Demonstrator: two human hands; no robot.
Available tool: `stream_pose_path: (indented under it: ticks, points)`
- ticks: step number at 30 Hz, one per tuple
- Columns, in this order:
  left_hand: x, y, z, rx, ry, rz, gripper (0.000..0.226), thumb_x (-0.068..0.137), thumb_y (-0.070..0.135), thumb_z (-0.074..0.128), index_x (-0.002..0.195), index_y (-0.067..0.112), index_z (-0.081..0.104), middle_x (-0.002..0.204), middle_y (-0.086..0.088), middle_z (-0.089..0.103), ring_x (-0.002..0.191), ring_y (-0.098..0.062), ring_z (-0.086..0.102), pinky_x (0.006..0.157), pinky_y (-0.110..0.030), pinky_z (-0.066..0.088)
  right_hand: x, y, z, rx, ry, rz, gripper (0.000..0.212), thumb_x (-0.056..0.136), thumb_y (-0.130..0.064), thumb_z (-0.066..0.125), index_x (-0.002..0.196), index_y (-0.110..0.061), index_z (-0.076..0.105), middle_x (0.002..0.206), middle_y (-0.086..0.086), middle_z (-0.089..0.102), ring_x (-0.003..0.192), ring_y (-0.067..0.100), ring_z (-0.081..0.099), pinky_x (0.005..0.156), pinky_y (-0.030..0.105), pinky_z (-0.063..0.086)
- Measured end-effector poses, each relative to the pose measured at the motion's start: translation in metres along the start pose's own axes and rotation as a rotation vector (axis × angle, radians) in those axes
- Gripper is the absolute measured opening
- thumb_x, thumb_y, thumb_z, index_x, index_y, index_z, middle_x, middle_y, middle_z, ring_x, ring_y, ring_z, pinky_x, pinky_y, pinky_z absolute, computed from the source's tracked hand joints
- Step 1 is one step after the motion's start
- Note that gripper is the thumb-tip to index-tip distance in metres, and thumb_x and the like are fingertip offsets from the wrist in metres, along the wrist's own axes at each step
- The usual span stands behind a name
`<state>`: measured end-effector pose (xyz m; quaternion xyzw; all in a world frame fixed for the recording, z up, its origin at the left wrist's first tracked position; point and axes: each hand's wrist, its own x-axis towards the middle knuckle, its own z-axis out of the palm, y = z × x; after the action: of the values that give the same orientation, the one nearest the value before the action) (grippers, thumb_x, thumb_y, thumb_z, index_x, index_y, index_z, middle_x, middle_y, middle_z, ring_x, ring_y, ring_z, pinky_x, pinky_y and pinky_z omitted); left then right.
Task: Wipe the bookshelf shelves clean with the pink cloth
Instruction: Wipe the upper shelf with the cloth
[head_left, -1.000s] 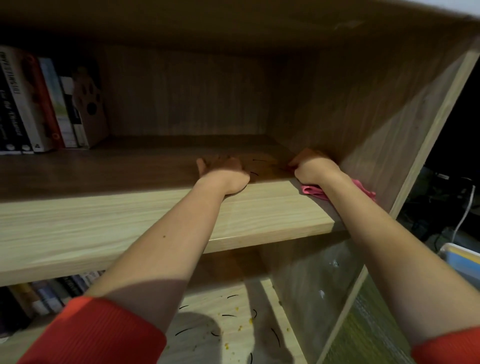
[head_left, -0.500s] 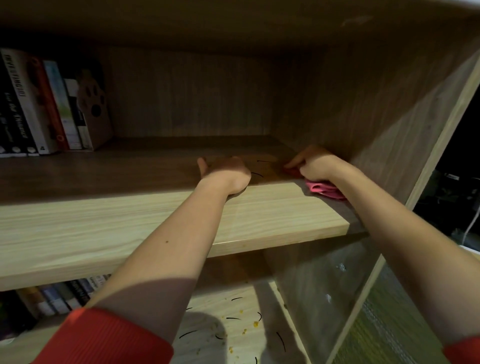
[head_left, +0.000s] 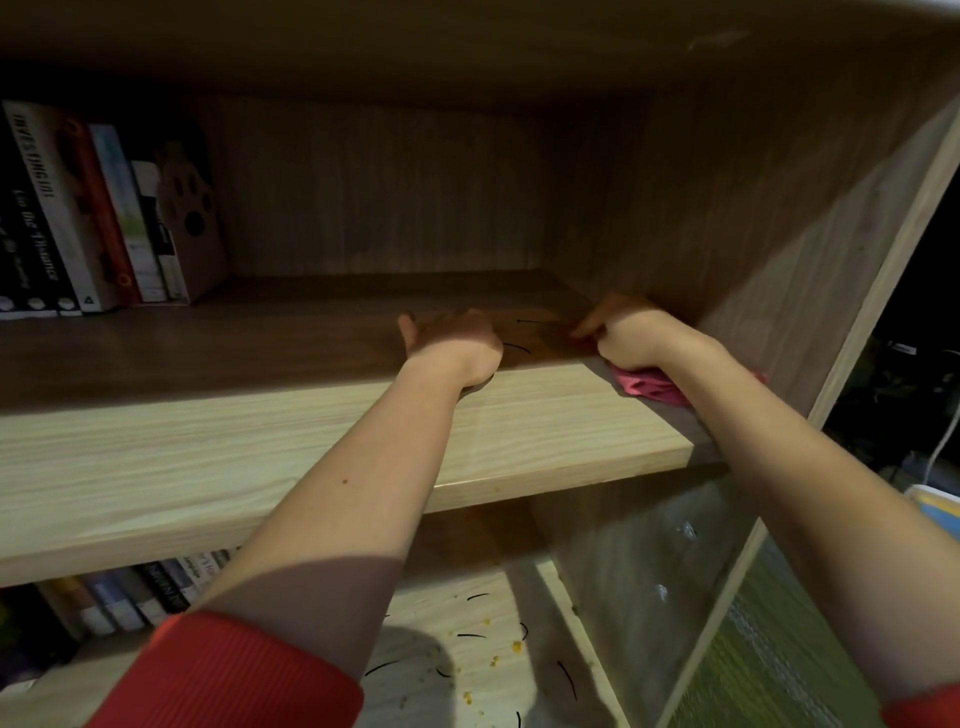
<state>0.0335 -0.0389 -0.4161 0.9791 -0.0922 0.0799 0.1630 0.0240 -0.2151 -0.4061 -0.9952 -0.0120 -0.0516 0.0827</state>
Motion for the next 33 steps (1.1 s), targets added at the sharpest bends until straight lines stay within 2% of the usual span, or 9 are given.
stream_pose_path:
  ticks: [3, 6, 12, 15, 19, 23, 27, 31, 33]
  points:
    - [0.000, -0.001, 0.001, 0.003, 0.002, 0.004, 0.027, 0.091, 0.010, 0.034, 0.101, 0.012, 0.059, 0.079, -0.002, 0.050, 0.087, -0.024, 0.042, 0.110, -0.050, 0.012, -0.007, 0.004, -0.005, 0.072, 0.001, -0.024, 0.041, 0.095, 0.000, 0.038, 0.126, -0.017, 0.058, 0.132, 0.004, 0.054, 0.112, 0.023, 0.053, 0.093, 0.023, 0.042]
    - [0.001, -0.001, 0.000, 0.004, 0.010, 0.007, 0.026, 0.092, 0.011, 0.033, 0.098, 0.012, 0.058, 0.077, -0.001, 0.049, 0.085, -0.023, 0.042, 0.110, -0.050, 0.013, 0.005, 0.000, -0.005, 0.063, -0.011, 0.062, 0.040, 0.097, -0.002, 0.038, 0.130, -0.016, 0.055, 0.133, 0.007, 0.053, 0.111, 0.026, 0.054, 0.094, 0.027, 0.044]
    - [0.001, -0.001, 0.001, -0.014, 0.008, 0.018, 0.028, 0.093, 0.013, 0.032, 0.108, 0.013, 0.056, 0.091, -0.003, 0.052, 0.106, -0.027, 0.049, 0.111, -0.050, 0.009, -0.006, 0.001, -0.005, 0.113, -0.017, -0.008, 0.038, 0.096, 0.000, 0.039, 0.124, -0.015, 0.060, 0.129, 0.006, 0.056, 0.112, 0.024, 0.053, 0.096, 0.025, 0.042]
    - [0.001, -0.001, 0.000, 0.001, 0.000, 0.025, 0.025, 0.093, 0.013, 0.032, 0.102, 0.014, 0.055, 0.081, -0.001, 0.049, 0.104, -0.027, 0.049, 0.112, -0.051, 0.010, 0.007, -0.006, -0.003, 0.092, -0.031, 0.075, 0.036, 0.097, -0.006, 0.038, 0.125, -0.014, 0.059, 0.127, 0.008, 0.057, 0.107, 0.025, 0.056, 0.094, 0.032, 0.046]
    - [0.001, -0.001, 0.001, 0.002, -0.009, 0.030, 0.022, 0.093, 0.014, 0.032, 0.098, 0.013, 0.053, 0.084, -0.002, 0.051, 0.099, -0.026, 0.048, 0.111, -0.051, 0.011, 0.013, -0.021, 0.006, 0.095, -0.010, -0.013, 0.036, 0.095, -0.005, 0.041, 0.124, -0.014, 0.061, 0.125, 0.007, 0.058, 0.106, 0.023, 0.056, 0.092, 0.031, 0.047]
    - [0.002, -0.001, 0.003, 0.027, 0.038, 0.014, 0.029, 0.092, 0.011, 0.032, 0.110, 0.012, 0.054, 0.091, -0.006, 0.057, 0.105, -0.029, 0.052, 0.111, -0.049, 0.011, 0.023, -0.013, 0.004, 0.170, -0.023, 0.085, 0.033, 0.097, -0.006, 0.040, 0.122, -0.009, 0.061, 0.121, 0.012, 0.061, 0.091, 0.023, 0.060, 0.078, 0.030, 0.050]
    - [0.004, 0.001, 0.003, 0.049, 0.102, -0.003, 0.027, 0.093, 0.010, 0.035, 0.113, 0.014, 0.053, 0.078, -0.001, 0.048, 0.105, -0.028, 0.054, 0.112, -0.049, 0.010, 0.043, -0.019, 0.006, 0.206, 0.032, 0.105, 0.032, 0.095, -0.004, 0.040, 0.116, -0.005, 0.064, 0.120, 0.015, 0.062, 0.101, 0.029, 0.061, 0.092, 0.039, 0.050]
    - [0.005, 0.002, 0.003, 0.088, 0.104, -0.043, 0.031, 0.094, 0.009, 0.033, 0.117, 0.012, 0.053, 0.100, -0.006, 0.059, 0.110, -0.028, 0.053, 0.113, -0.050, 0.008, 0.043, -0.032, 0.005, 0.274, -0.031, -0.002, 0.035, 0.097, -0.005, 0.037, 0.120, -0.012, 0.063, 0.124, 0.005, 0.059, 0.096, 0.020, 0.057, 0.085, 0.027, 0.046]
    - [0.005, 0.001, 0.004, 0.105, 0.099, -0.059, 0.032, 0.092, 0.006, 0.033, 0.114, 0.012, 0.056, 0.110, -0.008, 0.061, 0.111, -0.028, 0.052, 0.113, -0.050, 0.006, 0.042, -0.027, 0.002, 0.308, -0.038, -0.006, 0.032, 0.097, -0.006, 0.041, 0.119, -0.013, 0.064, 0.127, 0.004, 0.058, 0.102, 0.020, 0.056, 0.084, 0.024, 0.042]
